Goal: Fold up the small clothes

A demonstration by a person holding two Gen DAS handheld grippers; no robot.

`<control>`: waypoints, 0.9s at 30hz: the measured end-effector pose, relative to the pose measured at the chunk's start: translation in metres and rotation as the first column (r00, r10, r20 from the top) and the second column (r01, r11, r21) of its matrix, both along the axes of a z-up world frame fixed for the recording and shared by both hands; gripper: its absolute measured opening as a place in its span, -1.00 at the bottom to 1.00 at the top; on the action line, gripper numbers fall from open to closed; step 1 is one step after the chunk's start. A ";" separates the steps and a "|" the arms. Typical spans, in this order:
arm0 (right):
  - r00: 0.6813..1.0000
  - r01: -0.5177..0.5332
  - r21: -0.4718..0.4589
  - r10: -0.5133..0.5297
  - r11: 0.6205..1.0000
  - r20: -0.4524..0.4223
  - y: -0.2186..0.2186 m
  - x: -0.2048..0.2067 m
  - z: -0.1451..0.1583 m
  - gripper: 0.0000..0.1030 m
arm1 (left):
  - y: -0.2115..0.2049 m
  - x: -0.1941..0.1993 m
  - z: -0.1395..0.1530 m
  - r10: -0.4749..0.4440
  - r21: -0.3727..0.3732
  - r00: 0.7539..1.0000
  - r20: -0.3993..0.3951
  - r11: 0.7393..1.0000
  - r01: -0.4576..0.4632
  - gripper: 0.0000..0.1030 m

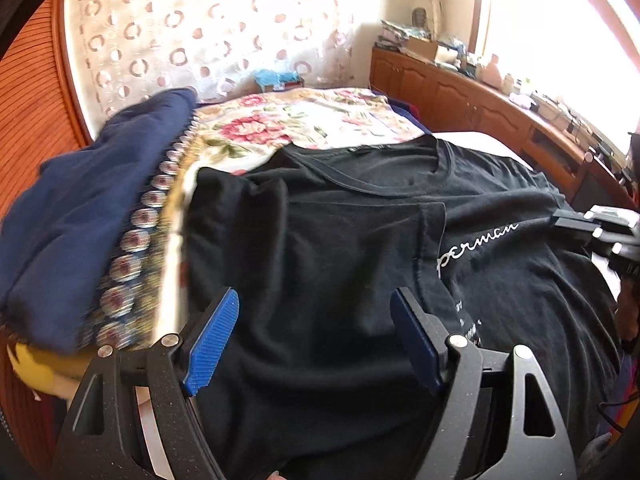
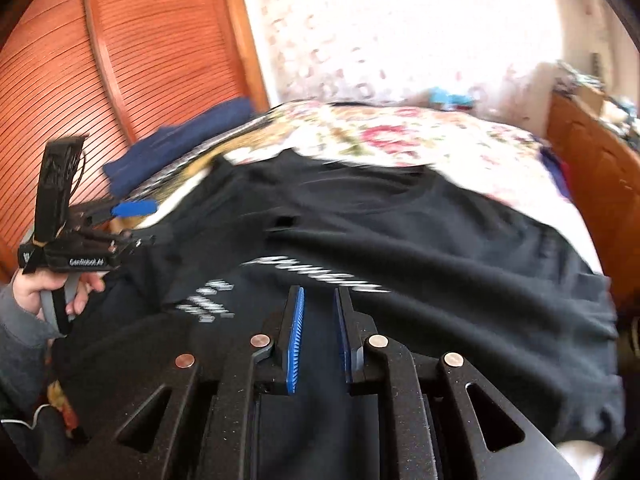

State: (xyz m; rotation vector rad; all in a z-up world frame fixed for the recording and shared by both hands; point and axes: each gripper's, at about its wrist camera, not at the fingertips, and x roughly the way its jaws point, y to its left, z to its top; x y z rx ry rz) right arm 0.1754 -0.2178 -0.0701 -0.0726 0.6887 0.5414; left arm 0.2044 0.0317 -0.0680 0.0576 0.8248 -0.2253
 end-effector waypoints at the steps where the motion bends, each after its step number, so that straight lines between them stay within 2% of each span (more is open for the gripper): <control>1: 0.999 0.031 -0.001 -0.031 1.000 0.009 -0.011 -0.001 0.001 -0.67 | -0.004 0.004 -0.003 -0.006 0.001 1.000 -0.011 1.000 0.006 0.53; 5: 0.988 0.156 -0.013 -0.156 0.988 0.018 -0.054 -0.003 0.001 -0.39 | -0.015 0.015 -0.015 -0.016 0.016 0.999 -0.044 1.000 0.017 0.53; 14: 0.924 0.382 -0.041 -0.383 0.923 -0.016 -0.127 -0.008 -0.015 -0.31 | -0.021 0.021 -0.025 -0.013 0.033 0.998 -0.069 0.999 0.015 0.54; 18: 0.904 0.425 -0.052 -0.426 0.904 -0.032 -0.138 -0.010 -0.017 -0.31 | -0.022 0.023 -0.026 -0.016 0.029 0.997 -0.072 0.999 0.018 0.60; 20: 0.897 0.436 -0.065 -0.439 0.897 -0.041 -0.141 -0.011 -0.019 -0.31 | -0.024 0.023 -0.027 -0.029 0.030 0.997 -0.078 0.999 0.032 0.70; 22: 0.897 0.434 -0.089 -0.439 0.896 -0.044 -0.139 -0.007 -0.018 -0.31 | -0.027 0.024 -0.027 -0.039 0.036 0.996 -0.081 0.998 0.042 0.75; 27: 0.888 0.450 -0.093 -0.456 0.888 -0.064 -0.145 -0.007 -0.013 -0.31 | -0.028 0.024 -0.028 -0.043 0.033 0.996 -0.083 0.998 0.046 0.77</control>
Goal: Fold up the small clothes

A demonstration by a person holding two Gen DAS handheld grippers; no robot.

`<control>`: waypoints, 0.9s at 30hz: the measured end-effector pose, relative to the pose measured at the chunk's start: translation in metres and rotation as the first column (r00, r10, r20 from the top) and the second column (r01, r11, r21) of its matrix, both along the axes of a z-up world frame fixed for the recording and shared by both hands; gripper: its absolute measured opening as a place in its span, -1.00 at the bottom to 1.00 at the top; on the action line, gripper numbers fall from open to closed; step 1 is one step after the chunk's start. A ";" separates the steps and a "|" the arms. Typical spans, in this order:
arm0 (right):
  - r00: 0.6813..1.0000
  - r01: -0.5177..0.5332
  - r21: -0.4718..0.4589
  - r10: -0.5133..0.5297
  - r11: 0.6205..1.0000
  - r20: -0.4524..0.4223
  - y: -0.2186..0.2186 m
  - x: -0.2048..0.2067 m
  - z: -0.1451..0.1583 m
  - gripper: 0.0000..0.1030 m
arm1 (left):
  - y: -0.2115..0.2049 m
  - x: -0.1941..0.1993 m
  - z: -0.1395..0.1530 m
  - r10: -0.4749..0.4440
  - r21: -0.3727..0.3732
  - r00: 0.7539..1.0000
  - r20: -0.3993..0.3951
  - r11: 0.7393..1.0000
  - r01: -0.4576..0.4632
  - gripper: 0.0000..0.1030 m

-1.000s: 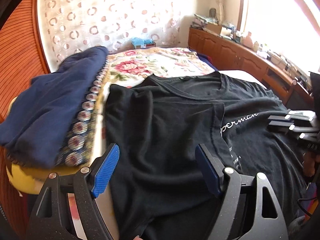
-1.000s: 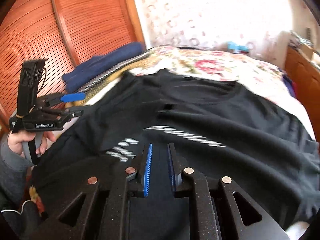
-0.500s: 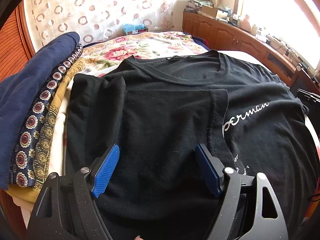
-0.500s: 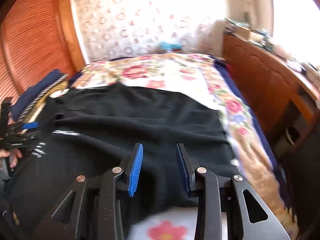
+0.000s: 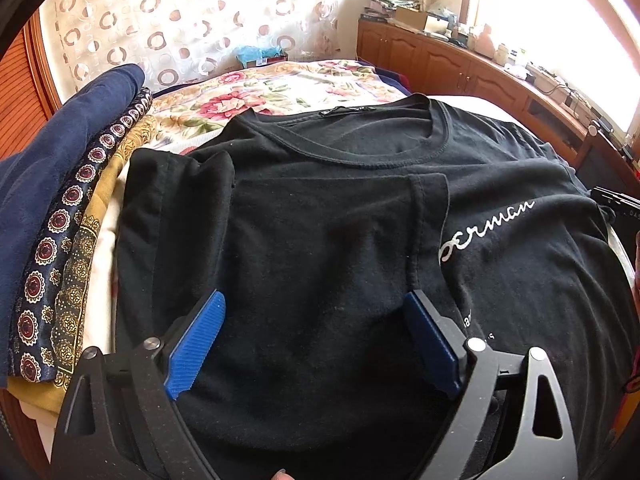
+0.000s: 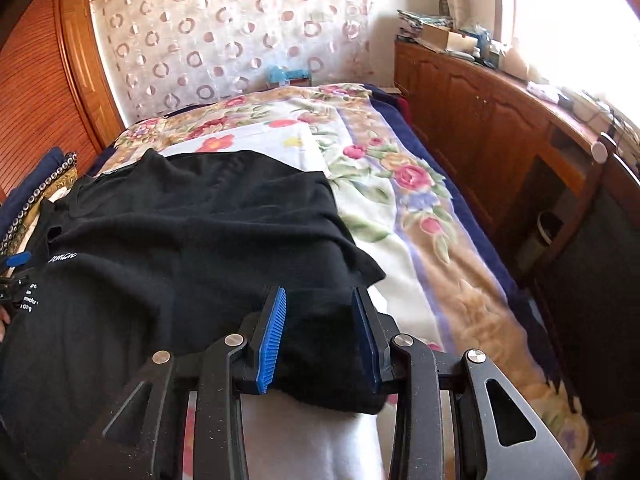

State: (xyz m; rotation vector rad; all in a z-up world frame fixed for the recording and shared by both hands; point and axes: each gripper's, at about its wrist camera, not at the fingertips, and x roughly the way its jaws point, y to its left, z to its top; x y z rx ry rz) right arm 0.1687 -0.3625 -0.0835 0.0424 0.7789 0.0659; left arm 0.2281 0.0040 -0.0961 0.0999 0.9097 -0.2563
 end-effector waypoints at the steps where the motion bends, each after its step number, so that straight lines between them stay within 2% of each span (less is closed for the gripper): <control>1: 1.000 0.006 -0.004 -0.006 1.000 -0.004 0.001 0.000 0.000 -0.31 | 0.000 0.000 0.000 -0.001 -0.001 1.000 -0.001 1.000 0.001 0.79; 4: 1.000 0.002 0.015 -0.002 1.000 -0.030 -0.004 0.005 -0.001 -0.30 | -0.001 0.000 0.000 -0.004 -0.002 1.000 -0.003 1.000 0.004 0.81; 8: 0.999 0.012 0.032 -0.010 0.999 -0.050 -0.010 0.004 -0.002 -0.13 | -0.001 0.000 -0.001 -0.004 -0.002 1.000 -0.002 1.000 0.004 0.81; 14: 0.995 0.034 0.091 -0.025 0.995 -0.098 -0.015 0.003 -0.004 -0.04 | 0.000 0.000 -0.001 -0.004 -0.002 1.000 -0.002 1.000 0.004 0.81; 20: 0.993 0.042 0.181 -0.022 0.983 -0.115 -0.023 0.000 -0.010 -0.04 | 0.000 0.000 -0.001 -0.004 -0.003 1.000 -0.002 1.000 0.004 0.81; 25: 0.994 0.015 0.188 0.005 0.982 -0.110 -0.021 -0.001 -0.011 -0.05 | -0.001 0.000 -0.001 -0.004 -0.003 1.000 -0.002 1.000 0.004 0.81; 27: 0.994 0.006 0.181 0.013 0.984 -0.105 -0.020 -0.002 -0.010 -0.21 | -0.001 0.000 -0.001 -0.004 -0.003 1.000 -0.002 1.000 0.004 0.81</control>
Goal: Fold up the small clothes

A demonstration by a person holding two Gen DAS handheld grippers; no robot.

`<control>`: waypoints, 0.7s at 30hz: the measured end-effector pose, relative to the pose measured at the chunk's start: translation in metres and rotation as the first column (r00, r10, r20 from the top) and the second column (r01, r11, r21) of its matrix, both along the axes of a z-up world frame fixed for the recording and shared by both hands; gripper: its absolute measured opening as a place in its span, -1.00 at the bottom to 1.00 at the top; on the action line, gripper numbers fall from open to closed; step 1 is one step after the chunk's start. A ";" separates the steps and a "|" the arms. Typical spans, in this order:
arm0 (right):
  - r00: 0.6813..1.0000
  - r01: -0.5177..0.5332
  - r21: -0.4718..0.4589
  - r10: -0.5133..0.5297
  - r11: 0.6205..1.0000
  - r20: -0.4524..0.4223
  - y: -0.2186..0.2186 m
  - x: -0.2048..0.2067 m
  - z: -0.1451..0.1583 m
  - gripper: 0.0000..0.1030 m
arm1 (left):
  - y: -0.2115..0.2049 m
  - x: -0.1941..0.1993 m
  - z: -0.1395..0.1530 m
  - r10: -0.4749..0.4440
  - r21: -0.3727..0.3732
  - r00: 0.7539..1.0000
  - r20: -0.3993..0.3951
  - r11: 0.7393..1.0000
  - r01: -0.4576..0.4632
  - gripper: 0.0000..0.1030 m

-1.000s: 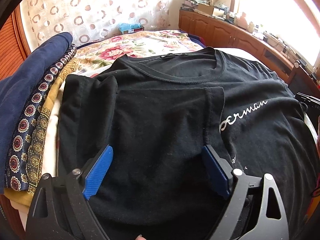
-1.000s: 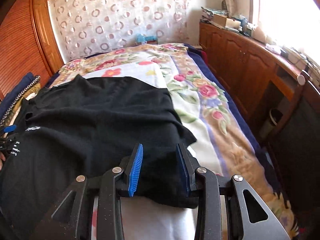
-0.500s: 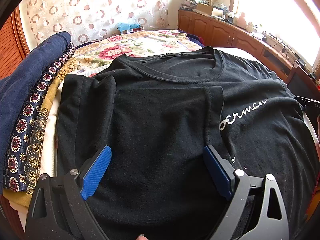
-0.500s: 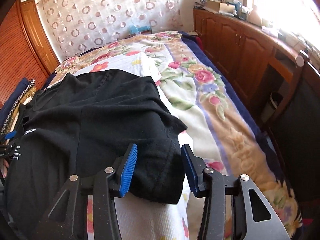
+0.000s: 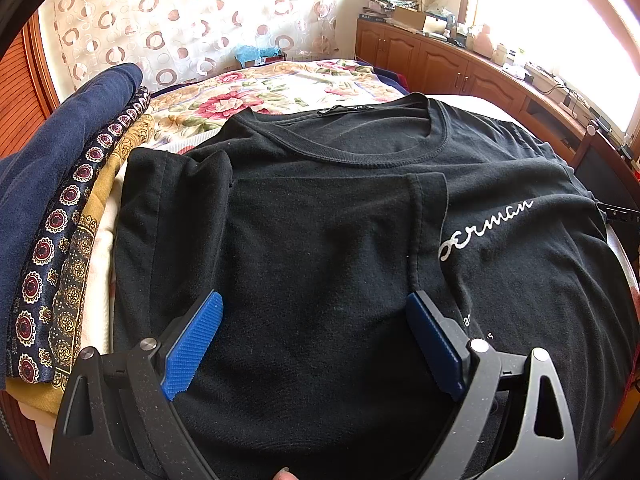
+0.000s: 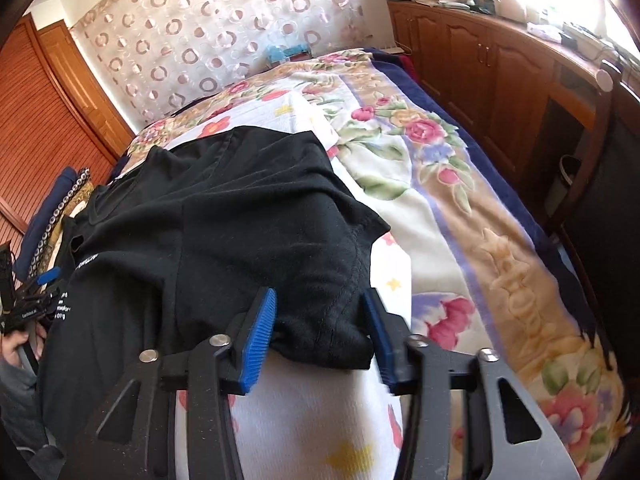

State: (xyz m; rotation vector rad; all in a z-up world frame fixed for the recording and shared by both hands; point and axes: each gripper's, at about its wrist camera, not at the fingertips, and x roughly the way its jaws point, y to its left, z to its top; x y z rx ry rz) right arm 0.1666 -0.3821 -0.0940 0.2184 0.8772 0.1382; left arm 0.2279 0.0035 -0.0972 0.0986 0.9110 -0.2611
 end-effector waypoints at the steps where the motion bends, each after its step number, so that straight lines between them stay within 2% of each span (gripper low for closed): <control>1: 1.000 0.001 -0.015 -0.001 1.000 0.005 0.001 0.000 0.001 -0.32 | 0.000 0.000 0.000 0.000 0.000 1.000 0.000 1.000 0.000 0.81; 2: 1.000 0.011 -0.041 -0.010 0.999 0.018 0.002 -0.002 0.003 -0.54 | 0.000 0.000 0.000 0.000 0.000 1.000 0.000 1.000 0.000 0.81; 5: 0.996 0.018 -0.084 -0.010 0.996 0.092 0.005 -0.007 0.015 -0.81 | 0.000 0.000 0.000 0.000 0.000 1.000 0.000 1.000 0.000 0.81; 9: 0.981 -0.016 -0.102 0.035 0.995 0.190 0.016 -0.008 0.037 -0.84 | 0.000 0.000 0.000 0.000 0.000 1.000 0.000 1.000 0.000 0.81; 13: 0.963 -0.096 -0.094 0.116 0.991 0.242 0.040 0.000 0.052 -0.84 | 0.000 0.000 0.000 0.000 0.000 1.000 0.000 1.000 0.000 0.81; 17: 0.942 -0.215 -0.102 0.234 0.971 0.239 0.080 0.007 0.050 -0.84 | 0.000 0.000 0.000 0.000 -0.001 1.000 0.000 1.000 0.000 0.81; 21: 0.930 -0.308 -0.101 0.321 0.946 0.177 0.104 0.012 0.028 -0.84 | 0.000 0.000 0.000 0.000 -0.001 1.000 0.000 1.000 0.000 0.81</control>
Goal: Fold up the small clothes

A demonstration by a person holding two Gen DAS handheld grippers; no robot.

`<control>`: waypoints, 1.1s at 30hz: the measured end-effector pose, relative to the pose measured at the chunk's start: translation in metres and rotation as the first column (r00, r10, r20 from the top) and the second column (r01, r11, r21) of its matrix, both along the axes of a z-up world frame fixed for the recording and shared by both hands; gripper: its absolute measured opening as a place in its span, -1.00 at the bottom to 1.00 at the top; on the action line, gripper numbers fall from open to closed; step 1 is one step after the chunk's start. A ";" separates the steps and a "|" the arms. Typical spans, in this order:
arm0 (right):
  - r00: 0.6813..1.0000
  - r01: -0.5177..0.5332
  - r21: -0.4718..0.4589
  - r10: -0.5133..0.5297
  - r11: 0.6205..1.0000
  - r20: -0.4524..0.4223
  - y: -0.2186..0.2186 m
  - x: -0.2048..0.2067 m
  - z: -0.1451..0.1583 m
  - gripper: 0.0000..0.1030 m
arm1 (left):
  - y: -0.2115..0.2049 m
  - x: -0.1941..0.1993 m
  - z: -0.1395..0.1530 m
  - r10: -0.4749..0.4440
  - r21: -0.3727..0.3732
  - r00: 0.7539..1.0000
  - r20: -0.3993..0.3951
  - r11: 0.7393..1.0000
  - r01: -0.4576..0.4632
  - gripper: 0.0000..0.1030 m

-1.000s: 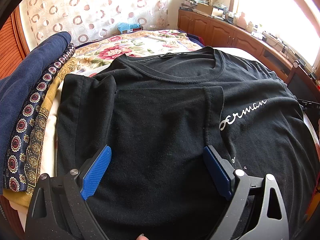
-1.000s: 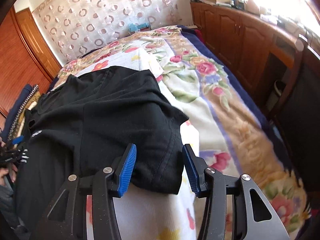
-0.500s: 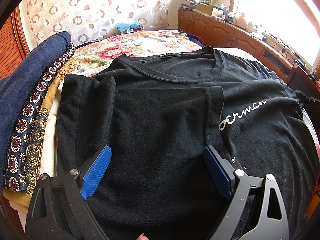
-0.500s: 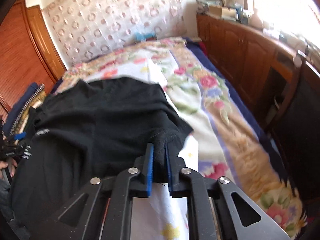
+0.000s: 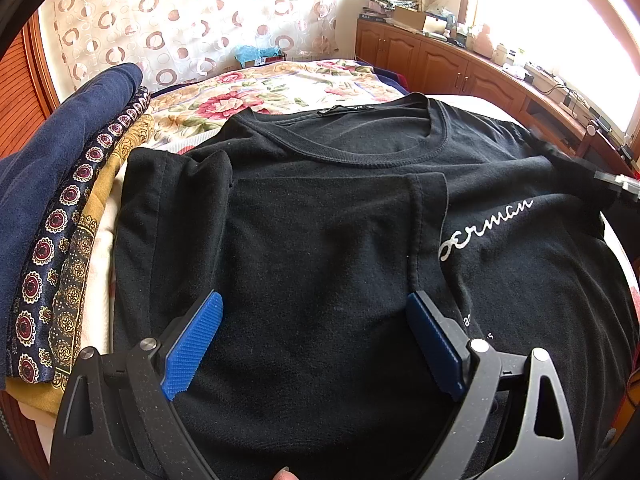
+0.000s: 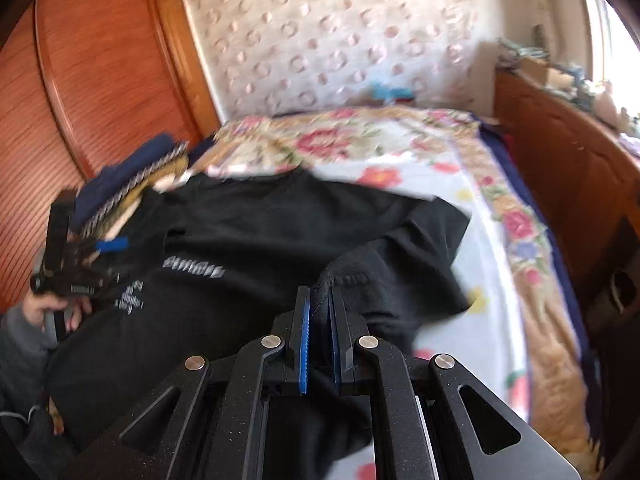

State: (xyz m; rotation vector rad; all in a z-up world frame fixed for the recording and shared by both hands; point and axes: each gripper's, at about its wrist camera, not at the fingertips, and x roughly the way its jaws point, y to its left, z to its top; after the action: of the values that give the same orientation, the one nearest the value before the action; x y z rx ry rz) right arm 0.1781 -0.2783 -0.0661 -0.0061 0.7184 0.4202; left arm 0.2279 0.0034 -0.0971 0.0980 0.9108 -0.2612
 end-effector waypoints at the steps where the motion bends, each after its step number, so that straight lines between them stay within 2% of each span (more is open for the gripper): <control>1: 1.000 -0.008 -0.013 0.008 1.000 -0.021 0.004 0.000 -0.008 -0.84 | 0.000 0.000 0.000 0.000 0.000 1.000 0.000 1.000 0.000 0.81; 4: 0.999 -0.010 -0.029 0.008 1.000 -0.049 0.005 0.002 -0.020 -0.84 | 0.000 0.000 0.000 0.000 0.000 1.000 0.000 1.000 0.000 0.81; 7: 0.998 -0.001 -0.031 -0.001 1.000 -0.068 0.002 0.004 -0.022 -0.72 | 0.000 0.000 0.000 0.000 0.000 1.000 0.000 1.000 0.000 0.81; 10: 0.998 0.001 -0.033 -0.003 0.999 -0.057 0.003 0.003 -0.008 -0.68 | 0.000 0.000 0.000 0.000 0.000 1.000 0.000 1.000 0.000 0.81; 13: 1.000 0.011 -0.020 -0.011 1.000 -0.004 0.001 -0.011 0.015 -0.67 | 0.000 0.000 0.000 0.000 0.000 1.000 0.000 1.000 0.000 0.81; 16: 0.999 0.043 -0.029 -0.042 0.999 0.031 -0.009 -0.010 0.032 -0.46 | 0.000 0.000 0.000 0.000 -0.001 1.000 0.000 1.000 0.000 0.81; 20: 0.992 0.126 -0.066 -0.124 0.990 0.024 -0.028 0.010 0.026 -0.28 | 0.001 0.000 0.000 0.000 -0.001 1.000 0.000 1.000 0.000 0.81; 23: 0.982 0.189 -0.091 -0.190 0.978 -0.008 -0.037 0.029 0.010 -0.28 | 0.001 -0.001 0.000 0.000 -0.001 1.000 0.000 1.000 0.000 0.81; 26: 0.972 0.225 -0.077 -0.229 0.971 -0.050 -0.044 0.044 -0.005 -0.28 | 0.001 -0.001 0.000 0.000 -0.001 1.000 0.001 1.000 0.000 0.81; 31: 0.974 0.207 0.019 -0.205 0.978 -0.097 -0.043 0.058 -0.013 -0.28 | 0.001 -0.001 -0.001 0.000 -0.001 1.000 0.001 1.000 0.000 0.81; 33: 0.977 0.195 0.013 -0.193 0.981 -0.085 -0.040 0.063 -0.010 -0.47 | 0.001 -0.001 -0.001 0.000 -0.002 1.000 0.000 1.000 0.000 0.81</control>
State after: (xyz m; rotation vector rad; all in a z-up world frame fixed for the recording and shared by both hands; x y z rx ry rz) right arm 0.2412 -0.3186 -0.0763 0.1016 0.7890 0.2421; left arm 0.2268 0.0041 -0.0977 0.0962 0.9100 -0.2617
